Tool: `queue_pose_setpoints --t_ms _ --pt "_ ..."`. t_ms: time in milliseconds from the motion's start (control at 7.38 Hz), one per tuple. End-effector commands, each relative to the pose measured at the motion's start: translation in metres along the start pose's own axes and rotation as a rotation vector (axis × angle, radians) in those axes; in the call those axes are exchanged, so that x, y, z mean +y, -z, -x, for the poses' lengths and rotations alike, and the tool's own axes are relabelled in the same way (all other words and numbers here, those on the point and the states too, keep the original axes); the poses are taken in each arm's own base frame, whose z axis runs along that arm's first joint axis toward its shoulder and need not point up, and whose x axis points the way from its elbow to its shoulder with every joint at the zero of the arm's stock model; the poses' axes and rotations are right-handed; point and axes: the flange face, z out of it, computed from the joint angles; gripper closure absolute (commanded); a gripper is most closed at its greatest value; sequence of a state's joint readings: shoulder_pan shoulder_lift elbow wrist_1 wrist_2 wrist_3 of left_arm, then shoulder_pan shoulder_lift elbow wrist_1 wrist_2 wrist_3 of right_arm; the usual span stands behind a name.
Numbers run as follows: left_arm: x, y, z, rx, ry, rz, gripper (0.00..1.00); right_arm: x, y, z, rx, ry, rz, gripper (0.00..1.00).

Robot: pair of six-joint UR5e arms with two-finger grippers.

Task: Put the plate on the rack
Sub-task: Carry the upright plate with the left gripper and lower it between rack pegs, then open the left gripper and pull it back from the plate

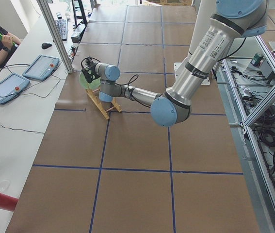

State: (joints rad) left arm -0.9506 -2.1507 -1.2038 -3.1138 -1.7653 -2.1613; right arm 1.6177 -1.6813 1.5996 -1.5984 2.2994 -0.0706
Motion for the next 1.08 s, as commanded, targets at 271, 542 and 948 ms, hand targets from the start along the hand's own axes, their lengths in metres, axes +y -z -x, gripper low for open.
queue_pose_setpoints --t_ms 271,542,948 --pt "0.013 0.035 0.031 -0.345 -0.273 0.156 0.00 0.000 0.000 0.000 0.000 0.000 -0.001 0.00" --pt "-0.003 0.077 0.041 -0.573 -0.422 0.184 0.00 0.000 0.000 0.000 0.000 0.000 -0.001 0.00" --pt "-0.045 0.159 0.060 -0.918 -0.801 0.298 0.00 0.000 0.000 0.000 0.000 0.000 -0.001 0.00"
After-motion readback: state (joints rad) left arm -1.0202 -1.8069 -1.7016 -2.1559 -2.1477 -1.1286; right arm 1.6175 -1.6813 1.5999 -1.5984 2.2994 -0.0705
